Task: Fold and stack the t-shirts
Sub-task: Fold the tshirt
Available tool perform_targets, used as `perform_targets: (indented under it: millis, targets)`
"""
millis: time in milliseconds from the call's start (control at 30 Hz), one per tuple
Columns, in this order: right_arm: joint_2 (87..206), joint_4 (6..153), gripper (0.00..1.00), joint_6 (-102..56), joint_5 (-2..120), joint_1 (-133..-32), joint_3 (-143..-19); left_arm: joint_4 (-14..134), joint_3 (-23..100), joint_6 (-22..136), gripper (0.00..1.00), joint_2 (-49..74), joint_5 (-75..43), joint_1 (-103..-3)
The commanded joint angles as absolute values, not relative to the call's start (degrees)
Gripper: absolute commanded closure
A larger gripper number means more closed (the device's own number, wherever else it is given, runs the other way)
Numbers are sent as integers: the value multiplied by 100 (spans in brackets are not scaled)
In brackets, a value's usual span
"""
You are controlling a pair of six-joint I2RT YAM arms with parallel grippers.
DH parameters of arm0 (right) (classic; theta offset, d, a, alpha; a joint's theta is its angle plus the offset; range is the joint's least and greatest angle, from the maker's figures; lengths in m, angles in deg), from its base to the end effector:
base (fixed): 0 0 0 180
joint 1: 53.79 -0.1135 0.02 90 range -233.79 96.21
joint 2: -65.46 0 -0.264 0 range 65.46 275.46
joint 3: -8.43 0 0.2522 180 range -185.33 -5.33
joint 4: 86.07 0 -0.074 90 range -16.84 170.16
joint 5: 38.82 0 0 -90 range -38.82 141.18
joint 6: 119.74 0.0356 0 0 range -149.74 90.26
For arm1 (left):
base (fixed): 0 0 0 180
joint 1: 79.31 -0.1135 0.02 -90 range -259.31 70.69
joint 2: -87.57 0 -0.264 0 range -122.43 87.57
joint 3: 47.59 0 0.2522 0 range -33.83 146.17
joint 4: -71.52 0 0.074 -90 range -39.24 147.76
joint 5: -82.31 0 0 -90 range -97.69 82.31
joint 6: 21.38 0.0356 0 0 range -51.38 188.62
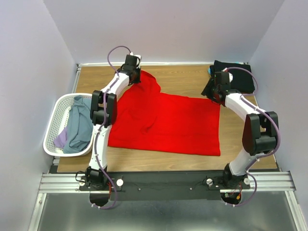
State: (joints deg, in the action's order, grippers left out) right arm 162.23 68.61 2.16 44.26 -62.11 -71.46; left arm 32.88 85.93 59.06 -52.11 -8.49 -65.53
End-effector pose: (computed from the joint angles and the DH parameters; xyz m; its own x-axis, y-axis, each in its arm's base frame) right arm 0.3701 0.0498 0.2290 -0.5935 0.4434 -0.6717 0.3043 0.8962 0.3228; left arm 0.5339 -0.1314 0.1800 -0.7160 0.0046 -0.6981 0.1307 0.9832 -0.1275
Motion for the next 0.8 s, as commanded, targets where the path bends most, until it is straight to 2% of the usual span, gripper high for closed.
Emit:
perform_targets:
  millis: [0, 167, 467, 767]
  targets:
    - [16556, 6874, 33, 199, 4468, -5829, -7072, 4122, 8168, 5781, 100, -4332, -866, -6613]
    - [16934, 6865, 34, 164, 4468, -5441, -7186, 4528, 7849, 5693, 100, -3961, -1023, -6666]
    - [17505, 6856, 40, 67, 4116, -5265, -7538, 4555, 7858, 5588, 100, -4093, -1349, -6674]
    - [17770, 6856, 41, 5, 3755, -5098, -7881, 4590, 7840, 5596, 100, -4128, -1349, -6674]
